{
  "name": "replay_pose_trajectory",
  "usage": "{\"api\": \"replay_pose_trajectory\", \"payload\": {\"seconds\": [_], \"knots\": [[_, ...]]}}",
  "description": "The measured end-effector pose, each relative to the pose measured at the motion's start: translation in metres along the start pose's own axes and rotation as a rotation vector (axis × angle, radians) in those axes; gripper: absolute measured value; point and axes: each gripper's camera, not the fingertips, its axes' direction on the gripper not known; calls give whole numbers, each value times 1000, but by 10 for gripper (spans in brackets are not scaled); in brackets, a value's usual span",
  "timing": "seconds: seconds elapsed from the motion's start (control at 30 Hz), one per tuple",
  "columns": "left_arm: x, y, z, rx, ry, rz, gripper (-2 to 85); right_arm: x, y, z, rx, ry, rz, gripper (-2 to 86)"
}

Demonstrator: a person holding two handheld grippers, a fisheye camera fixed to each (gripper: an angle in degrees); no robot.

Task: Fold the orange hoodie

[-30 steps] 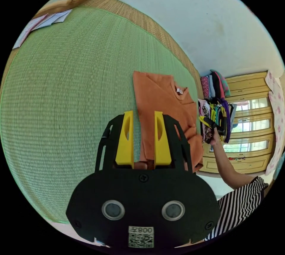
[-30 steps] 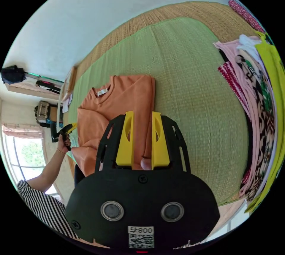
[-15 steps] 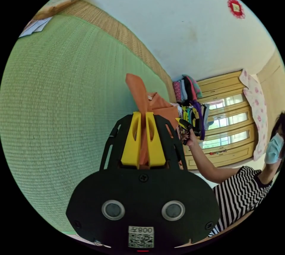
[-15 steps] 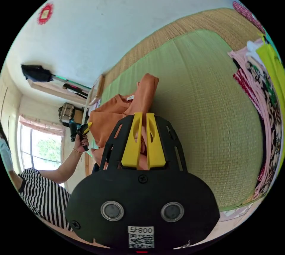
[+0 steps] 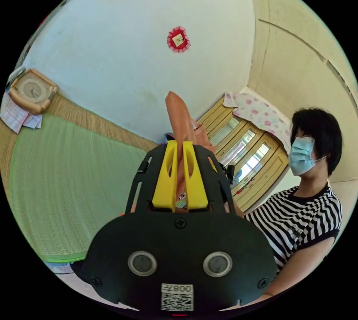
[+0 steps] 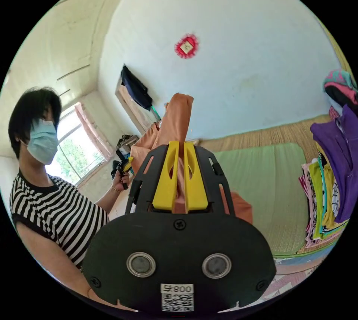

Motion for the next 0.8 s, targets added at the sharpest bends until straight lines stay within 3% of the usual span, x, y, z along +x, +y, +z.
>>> {"api": "replay_pose_trajectory", "payload": {"seconds": [0.43,0.67,0.8], "knots": [[132,8,-117,217,128,287,23,-181,-19,-118,193,-107,-403,14],[178,-39,-129,284,100,435,24,-223,-55,-121,232,-110,-527,14],[172,-83,-101,280,-16,437,25,-205,-97,-84,206,-71,-487,14]]}}
